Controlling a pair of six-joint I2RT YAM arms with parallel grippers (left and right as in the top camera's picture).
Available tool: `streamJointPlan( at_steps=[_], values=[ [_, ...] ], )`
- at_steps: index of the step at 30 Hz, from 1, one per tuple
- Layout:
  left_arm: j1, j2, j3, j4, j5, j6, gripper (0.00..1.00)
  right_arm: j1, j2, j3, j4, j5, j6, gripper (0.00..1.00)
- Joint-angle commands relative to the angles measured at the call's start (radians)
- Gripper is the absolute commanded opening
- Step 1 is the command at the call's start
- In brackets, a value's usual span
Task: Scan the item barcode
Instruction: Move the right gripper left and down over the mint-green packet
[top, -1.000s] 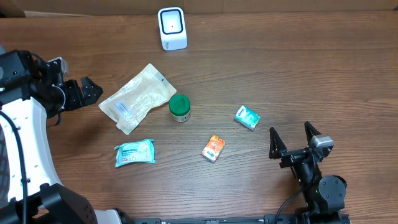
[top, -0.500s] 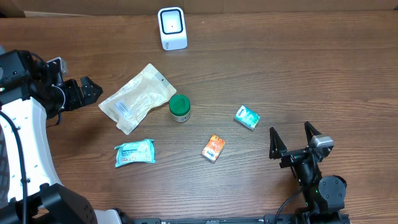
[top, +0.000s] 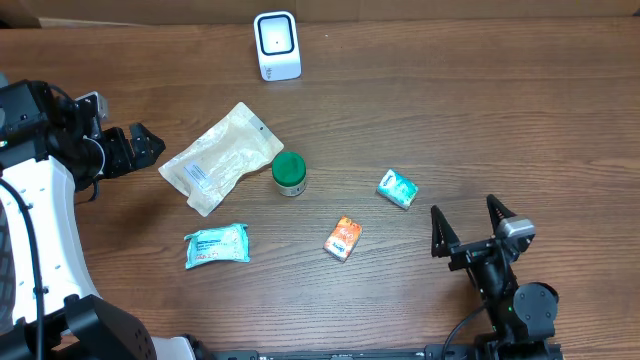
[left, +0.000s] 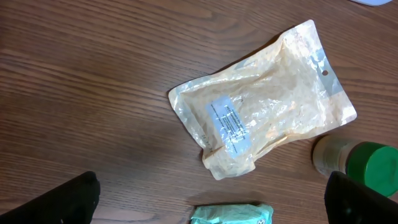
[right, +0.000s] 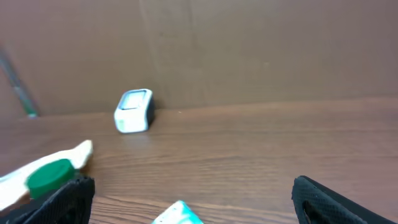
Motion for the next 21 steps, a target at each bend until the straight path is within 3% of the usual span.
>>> streamJointPlan(
  at_steps=[1, 10, 21],
  values=[
    [-0.003, -0.012, -0.003, 0.002, 0.014, -0.01, 0.99, -0.002, -0.01, -0.009, 0.015, -0.119, 0.004, 1.0],
    [-0.003, -0.012, -0.003, 0.002, 0.014, -0.01, 0.99, -0.002, 0.072, 0.16, -0.143, -0.148, 0.007, 1.0],
    [-0.003, -0.012, -0.003, 0.002, 0.014, -0.01, 1.0, -0.002, 0.533, 0.625, -0.46, -0.149, 0.003, 1.0]
  ],
)
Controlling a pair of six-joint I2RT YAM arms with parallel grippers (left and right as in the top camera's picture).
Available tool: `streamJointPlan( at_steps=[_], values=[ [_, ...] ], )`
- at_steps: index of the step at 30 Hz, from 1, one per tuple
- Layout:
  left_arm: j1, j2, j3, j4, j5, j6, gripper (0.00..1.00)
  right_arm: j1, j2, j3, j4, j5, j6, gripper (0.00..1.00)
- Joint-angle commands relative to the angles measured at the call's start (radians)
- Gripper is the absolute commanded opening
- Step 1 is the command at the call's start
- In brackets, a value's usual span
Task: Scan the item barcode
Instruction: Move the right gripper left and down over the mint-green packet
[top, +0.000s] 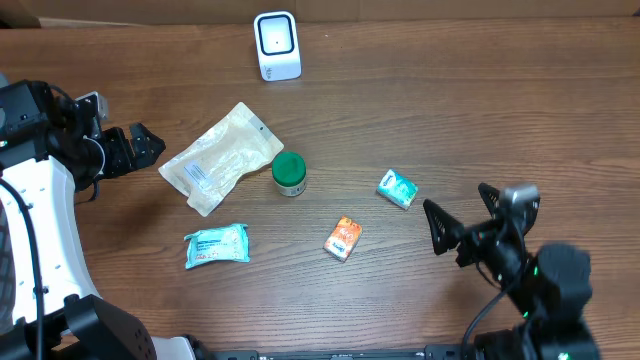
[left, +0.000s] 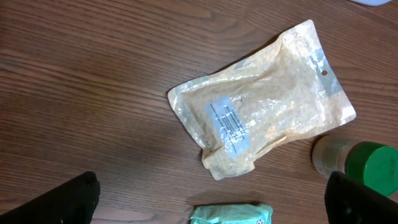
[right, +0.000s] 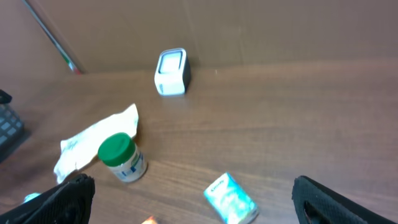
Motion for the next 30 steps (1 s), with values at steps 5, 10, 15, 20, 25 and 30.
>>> streamJointPlan(
  at_steps=[5, 10, 15, 20, 25, 30],
  values=[
    [-0.003, -0.012, -0.003, 0.003, 0.01, -0.01, 0.99, -0.002, 0.326, 0.307, -0.24, -0.023, 0.0, 1.0],
    [-0.003, -0.012, -0.003, 0.004, 0.01, -0.01, 1.0, -0.002, 0.528, 0.471, -0.404, -0.089, 0.0, 1.0],
    [-0.003, -0.012, -0.003, 0.004, 0.01, -0.01, 0.99, -0.002, 0.679, 0.52, -0.462, -0.103, 0.0, 1.0],
    [-0.003, -0.012, -0.003, 0.004, 0.01, -0.01, 1.0, -0.002, 0.79, 0.52, -0.462, -0.121, 0.0, 1.0],
    [-0.003, -0.012, -0.003, 0.004, 0.01, -0.01, 0.99, -0.002, 0.887, 0.519, -0.454, -0.117, 0.005, 0.7],
    [-0.003, -0.012, -0.003, 0.004, 0.01, -0.01, 1.0, -0.002, 0.976, 0.519, -0.425, -0.089, 0.055, 0.57]
  ],
)
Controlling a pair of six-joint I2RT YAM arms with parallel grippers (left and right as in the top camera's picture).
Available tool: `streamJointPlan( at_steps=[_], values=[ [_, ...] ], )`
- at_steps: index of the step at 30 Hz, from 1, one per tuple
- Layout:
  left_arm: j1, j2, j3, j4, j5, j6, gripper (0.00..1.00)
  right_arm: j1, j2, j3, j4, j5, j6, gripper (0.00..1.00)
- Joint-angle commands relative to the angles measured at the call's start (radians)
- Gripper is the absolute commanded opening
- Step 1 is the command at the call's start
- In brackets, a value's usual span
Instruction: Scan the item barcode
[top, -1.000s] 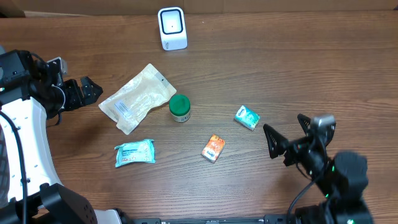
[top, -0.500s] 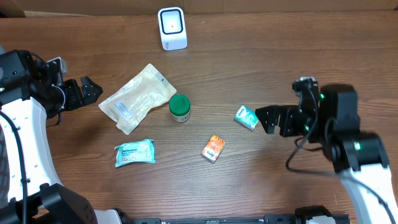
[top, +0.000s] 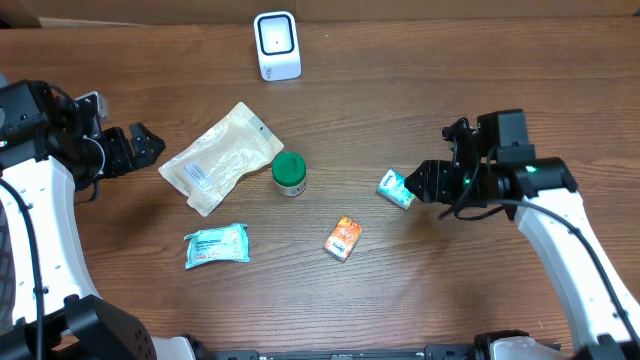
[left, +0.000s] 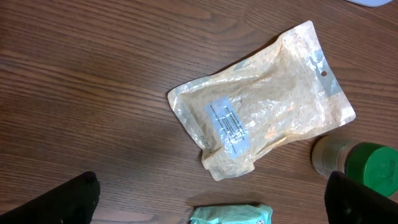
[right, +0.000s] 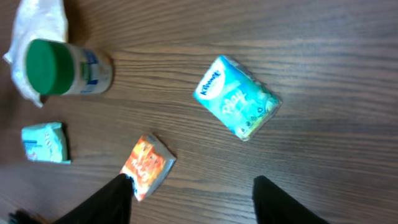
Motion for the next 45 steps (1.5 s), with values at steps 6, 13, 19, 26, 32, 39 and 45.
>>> streamJointPlan(
  at_steps=[6, 13, 19, 26, 32, 39, 45],
  values=[
    [-0.003, -0.012, -0.003, 0.002, 0.011, -0.01, 1.0, -0.002, 0.1, 0.021, 0.105, 0.193, 0.16, 0.34],
    [-0.003, -0.012, -0.002, 0.002, 0.011, -0.01, 1.0, -0.002, 0.153, 0.02, 0.216, 0.352, 0.248, 0.15],
    [-0.003, -0.012, -0.003, 0.002, 0.011, -0.01, 1.0, 0.0, 0.243, 0.013, 0.275, 0.335, 0.248, 0.14],
    [-0.003, -0.012, -0.003, 0.002, 0.011, -0.01, 1.0, 0.0, 0.307, 0.013, 0.271, 0.269, 0.246, 0.1],
    [-0.003, -0.012, -0.003, 0.002, 0.011, -0.01, 1.0, 0.0, 0.304, 0.015, 0.264, 0.087, 0.182, 0.09],
    [-0.003, -0.012, -0.003, 0.002, 0.011, -0.01, 1.0, 0.0, 0.305, 0.023, 0.304, 0.056, 0.295, 0.04],
    [-0.003, -0.012, -0.003, 0.002, 0.011, -0.01, 1.0, 0.025, 0.311, 0.022, 0.375, 0.19, 0.449, 0.04]
  ],
)
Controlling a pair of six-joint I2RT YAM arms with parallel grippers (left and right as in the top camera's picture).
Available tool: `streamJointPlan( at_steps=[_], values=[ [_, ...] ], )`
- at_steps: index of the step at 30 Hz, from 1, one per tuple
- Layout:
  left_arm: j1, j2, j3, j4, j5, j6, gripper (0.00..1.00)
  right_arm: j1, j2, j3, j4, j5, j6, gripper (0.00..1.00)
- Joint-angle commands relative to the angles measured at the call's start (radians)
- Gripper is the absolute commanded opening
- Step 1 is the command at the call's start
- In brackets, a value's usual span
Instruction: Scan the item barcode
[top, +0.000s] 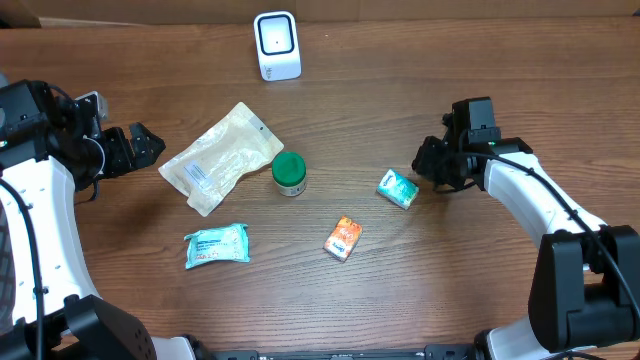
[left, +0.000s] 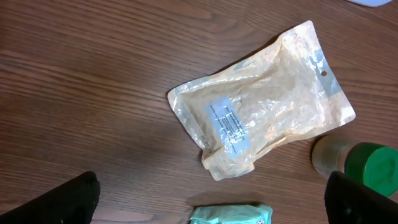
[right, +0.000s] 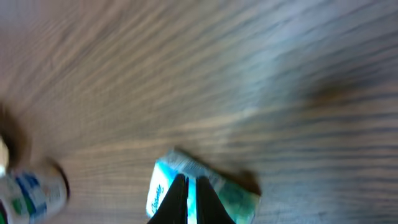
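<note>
The white barcode scanner (top: 277, 45) stands at the table's far edge. A teal tissue pack (top: 397, 188) lies flat right of centre. My right gripper (top: 430, 165) is just to its right and low. In the blurred right wrist view its fingers (right: 179, 193) stand nearly together, pointing over the pack (right: 160, 194), with nothing held between them. My left gripper (top: 135, 148) hangs wide open at the left, above the table. Its view shows the clear pouch (left: 261, 102) and the green-lidded bottle (left: 367, 169).
On the table lie a clear pouch (top: 222, 158), a green-lidded bottle (top: 290, 172), an orange packet (top: 342, 238) and a teal wipes pack (top: 216, 245). A brown cardboard wall runs behind the scanner. The bottle (right: 34, 190) shows at the left edge of the right wrist view.
My right gripper was open and high over the tissue pack. Now it is shut and close down at the pack. The pack lies where it was. The left arm has not moved.
My right gripper stood open near the table's front right edge, facing the scanner. It was then higher, then open over the tissue pack, and now it is shut low beside that pack. The left arm and all items kept their places.
</note>
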Motion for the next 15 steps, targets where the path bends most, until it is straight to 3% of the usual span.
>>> streamJointPlan(
  at_steps=[1, 15],
  values=[
    [-0.003, -0.012, -0.003, 0.001, 0.011, -0.01, 0.99, 0.027, 0.008, 0.022, 0.029, 0.059, 0.101, 0.04],
    [-0.003, -0.012, -0.003, 0.001, 0.011, -0.01, 0.99, 0.095, 0.099, 0.023, 0.1, 0.034, 0.172, 0.04]
  ],
)
